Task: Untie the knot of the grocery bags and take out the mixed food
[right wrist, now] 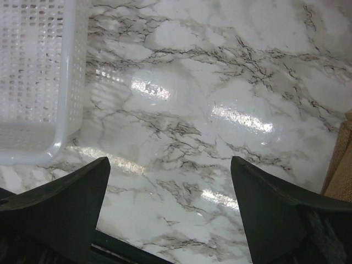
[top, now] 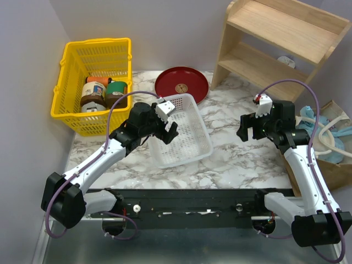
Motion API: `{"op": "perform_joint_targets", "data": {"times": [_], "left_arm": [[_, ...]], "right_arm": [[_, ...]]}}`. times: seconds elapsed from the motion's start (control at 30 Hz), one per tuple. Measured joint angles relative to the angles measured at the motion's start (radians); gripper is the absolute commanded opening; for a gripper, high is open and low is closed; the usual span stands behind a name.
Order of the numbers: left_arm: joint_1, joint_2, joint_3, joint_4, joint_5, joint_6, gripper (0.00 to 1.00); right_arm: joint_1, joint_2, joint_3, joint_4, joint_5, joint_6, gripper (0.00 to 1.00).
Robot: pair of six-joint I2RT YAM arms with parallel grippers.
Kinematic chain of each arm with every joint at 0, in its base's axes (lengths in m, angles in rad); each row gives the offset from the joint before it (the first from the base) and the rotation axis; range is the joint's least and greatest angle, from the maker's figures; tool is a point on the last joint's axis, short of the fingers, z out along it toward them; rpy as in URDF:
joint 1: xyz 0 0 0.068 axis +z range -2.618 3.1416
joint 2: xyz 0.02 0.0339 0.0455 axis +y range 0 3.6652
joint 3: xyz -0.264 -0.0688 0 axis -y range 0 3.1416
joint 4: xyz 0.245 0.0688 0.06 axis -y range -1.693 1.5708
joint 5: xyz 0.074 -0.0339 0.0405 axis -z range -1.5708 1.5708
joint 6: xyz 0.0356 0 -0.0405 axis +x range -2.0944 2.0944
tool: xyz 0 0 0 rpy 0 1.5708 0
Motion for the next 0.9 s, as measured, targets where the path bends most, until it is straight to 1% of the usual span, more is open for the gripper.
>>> {"op": "perform_joint_targets", "data": {"times": [0.13, 0.23, 0.37, 0.47, 0.57, 0.63, 0.73, 0.9], "left_arm": [[0.0, 0.0, 0.0, -0.001, 0.0, 0.003, 0.99], [0.0, -0.002, 0.0, -0.011, 0.01, 0.049, 0.99], [-0.008, -0.028, 0.002, -0.096, 0.062, 0.213, 0.99], [-0.013, -0.045, 0.024, -0.182, 0.075, 0.329, 0.99], [-0.015, -0.028, 0.092, -0.274, 0.073, 0.391, 0.99], [-0.015, -0.003, 0.151, -0.336, 0.071, 0.411, 0.99], [-0.015, 0.023, 0.214, -0.423, 0.068, 0.439, 0.99], [-0.015, 0.013, 0.208, -0.541, 0.024, 0.505, 0.99]], "right_arm": [[0.0, 0.0, 0.0, -0.001, -0.019, -0.029, 1.0], [0.0, 0.002, 0.006, -0.02, -0.071, -0.104, 1.0], [0.0, 0.016, 0.074, -0.093, -0.17, -0.216, 0.98], [0.001, 0.042, 0.182, -0.132, -0.243, -0.248, 0.97], [0.001, 0.095, 0.311, -0.133, -0.29, -0.24, 0.95], [0.006, 0.128, 0.359, -0.127, -0.305, -0.237, 0.95], [0.031, 0.185, 0.368, -0.138, -0.312, -0.246, 0.93], [0.106, 0.353, 0.355, -0.175, -0.32, -0.243, 0.93]]}}
